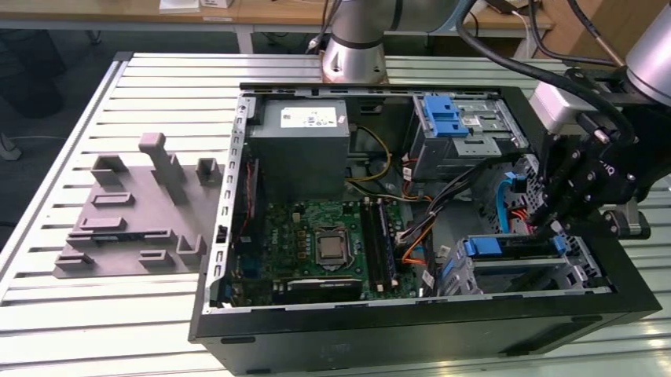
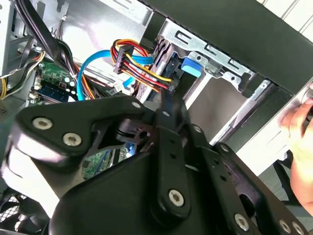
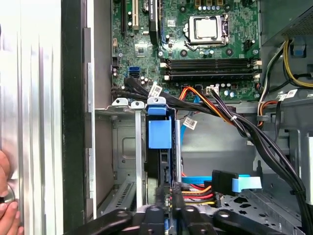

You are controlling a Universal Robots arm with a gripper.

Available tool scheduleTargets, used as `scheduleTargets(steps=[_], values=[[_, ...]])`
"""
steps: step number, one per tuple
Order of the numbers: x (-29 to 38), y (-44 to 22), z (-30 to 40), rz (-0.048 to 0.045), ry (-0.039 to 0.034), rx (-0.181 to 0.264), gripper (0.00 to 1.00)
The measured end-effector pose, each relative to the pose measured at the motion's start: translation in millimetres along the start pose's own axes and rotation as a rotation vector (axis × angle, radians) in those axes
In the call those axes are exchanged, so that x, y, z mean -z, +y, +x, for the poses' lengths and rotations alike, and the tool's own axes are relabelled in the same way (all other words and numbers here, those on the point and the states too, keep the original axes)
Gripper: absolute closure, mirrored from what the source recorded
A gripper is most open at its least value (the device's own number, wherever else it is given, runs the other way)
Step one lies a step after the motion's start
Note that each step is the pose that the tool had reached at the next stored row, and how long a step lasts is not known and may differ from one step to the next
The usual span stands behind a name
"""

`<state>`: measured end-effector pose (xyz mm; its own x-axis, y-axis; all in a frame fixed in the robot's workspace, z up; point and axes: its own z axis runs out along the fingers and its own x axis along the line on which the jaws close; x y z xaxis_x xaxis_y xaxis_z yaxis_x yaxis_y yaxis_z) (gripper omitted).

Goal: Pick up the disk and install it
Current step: 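Insert the first disk wire, then insert the second disk wire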

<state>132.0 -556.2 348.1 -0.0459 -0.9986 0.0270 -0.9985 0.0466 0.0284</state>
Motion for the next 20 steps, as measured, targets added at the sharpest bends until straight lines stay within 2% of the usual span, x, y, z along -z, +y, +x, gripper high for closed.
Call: scheduleTargets(steps=[1, 2, 3, 20], values=[[0.0, 0.0, 0.0, 0.0000, 0.0000, 0.000, 0.85], [0.1, 0.0, 0.0, 0.0000, 0.0000, 0.000, 0.85], [0.1, 0.0, 0.0, 0.0000, 0.0000, 0.000, 0.89], [0.7, 0.2, 0.1, 0.0000, 0.0002, 0.000, 0.89]])
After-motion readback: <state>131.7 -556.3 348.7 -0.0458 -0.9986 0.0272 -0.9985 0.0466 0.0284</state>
